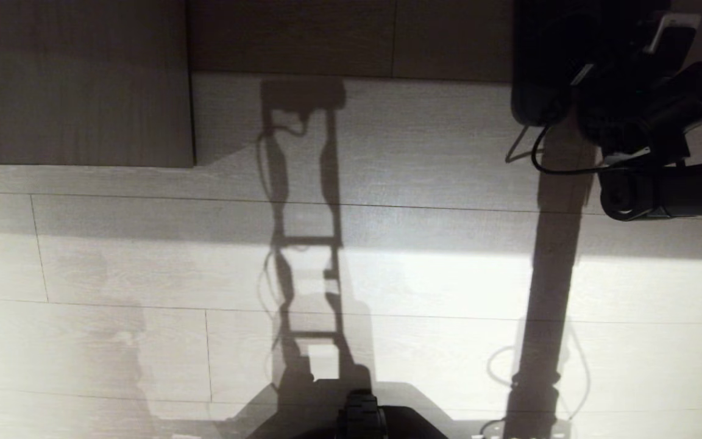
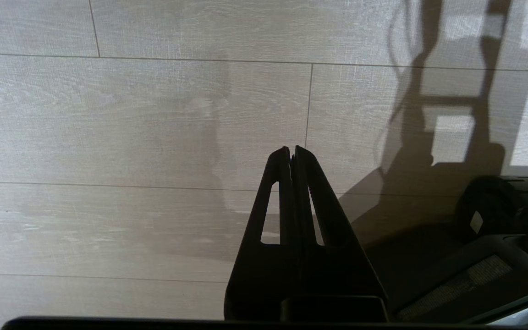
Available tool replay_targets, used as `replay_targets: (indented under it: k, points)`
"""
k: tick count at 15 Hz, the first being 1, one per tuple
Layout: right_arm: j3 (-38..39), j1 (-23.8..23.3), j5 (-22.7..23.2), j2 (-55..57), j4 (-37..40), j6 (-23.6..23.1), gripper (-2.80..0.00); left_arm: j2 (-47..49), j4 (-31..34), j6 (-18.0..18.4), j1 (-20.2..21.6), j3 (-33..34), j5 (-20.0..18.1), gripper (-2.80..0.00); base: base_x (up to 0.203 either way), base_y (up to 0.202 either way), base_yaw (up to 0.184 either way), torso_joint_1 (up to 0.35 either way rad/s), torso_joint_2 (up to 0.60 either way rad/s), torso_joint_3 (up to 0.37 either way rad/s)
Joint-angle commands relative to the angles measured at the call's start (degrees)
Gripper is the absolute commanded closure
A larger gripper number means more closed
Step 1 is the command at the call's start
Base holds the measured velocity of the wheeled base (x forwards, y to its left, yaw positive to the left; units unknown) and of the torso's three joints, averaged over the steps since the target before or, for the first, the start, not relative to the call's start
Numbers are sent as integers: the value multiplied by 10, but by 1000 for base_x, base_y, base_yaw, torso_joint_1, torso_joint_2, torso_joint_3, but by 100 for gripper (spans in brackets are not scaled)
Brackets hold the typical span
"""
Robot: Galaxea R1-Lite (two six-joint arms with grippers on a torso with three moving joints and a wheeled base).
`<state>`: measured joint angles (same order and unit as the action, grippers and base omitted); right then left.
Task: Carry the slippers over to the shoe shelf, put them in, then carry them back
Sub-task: Place the slippers on the floor
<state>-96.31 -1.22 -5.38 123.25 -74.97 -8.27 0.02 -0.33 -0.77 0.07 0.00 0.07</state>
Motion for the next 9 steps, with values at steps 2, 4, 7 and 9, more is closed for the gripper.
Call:
replay_targets:
  k: [2,4,7,9]
  points:
    - [44,-9,9,-50,19,0,-280,0,0,0,0,0,0,0,0,0,0,0,0,0]
    - [70,-13,24,-69,32,0,-280,0,0,0,0,0,0,0,0,0,0,0,0,0]
    - [129,-13,45,-107,39,0,-280,0,0,0,0,0,0,0,0,0,0,0,0,0]
    - [159,-12,53,-131,40,-1,-280,0,0,0,0,0,0,0,0,0,0,0,0,0]
